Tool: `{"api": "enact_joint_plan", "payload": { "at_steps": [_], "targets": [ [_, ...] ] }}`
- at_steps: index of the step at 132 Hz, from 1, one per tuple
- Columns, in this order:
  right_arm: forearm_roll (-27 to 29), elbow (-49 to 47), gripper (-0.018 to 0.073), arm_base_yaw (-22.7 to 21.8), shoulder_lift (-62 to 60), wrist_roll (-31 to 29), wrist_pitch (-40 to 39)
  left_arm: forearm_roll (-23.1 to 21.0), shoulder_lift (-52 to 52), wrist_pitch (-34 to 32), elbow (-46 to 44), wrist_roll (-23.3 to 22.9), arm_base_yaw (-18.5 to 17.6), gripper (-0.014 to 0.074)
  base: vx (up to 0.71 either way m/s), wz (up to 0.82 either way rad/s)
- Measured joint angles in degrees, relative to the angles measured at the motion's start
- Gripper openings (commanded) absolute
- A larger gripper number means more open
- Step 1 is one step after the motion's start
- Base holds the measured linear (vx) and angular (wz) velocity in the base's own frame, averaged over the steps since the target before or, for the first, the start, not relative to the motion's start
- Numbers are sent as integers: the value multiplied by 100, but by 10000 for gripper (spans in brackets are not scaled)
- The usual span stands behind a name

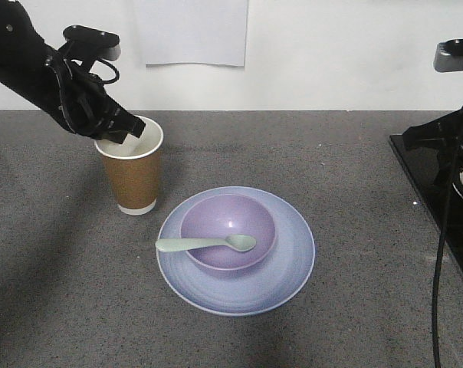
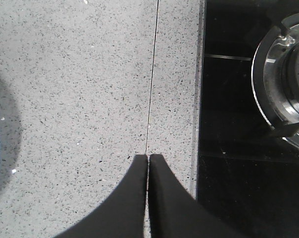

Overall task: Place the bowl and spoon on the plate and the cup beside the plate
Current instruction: 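Carry the cup with the left gripper beside the plate and set it down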

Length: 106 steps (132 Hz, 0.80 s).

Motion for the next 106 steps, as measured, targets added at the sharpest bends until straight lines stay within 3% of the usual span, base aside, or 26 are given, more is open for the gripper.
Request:
{"api": "enact_joint_plan", "payload": {
  "at_steps": [106],
  "targets": [
    [0, 0, -7, 0, 0, 0, 50, -345, 453, -36, 0, 123, -184, -6, 0, 0]
  ]
}}
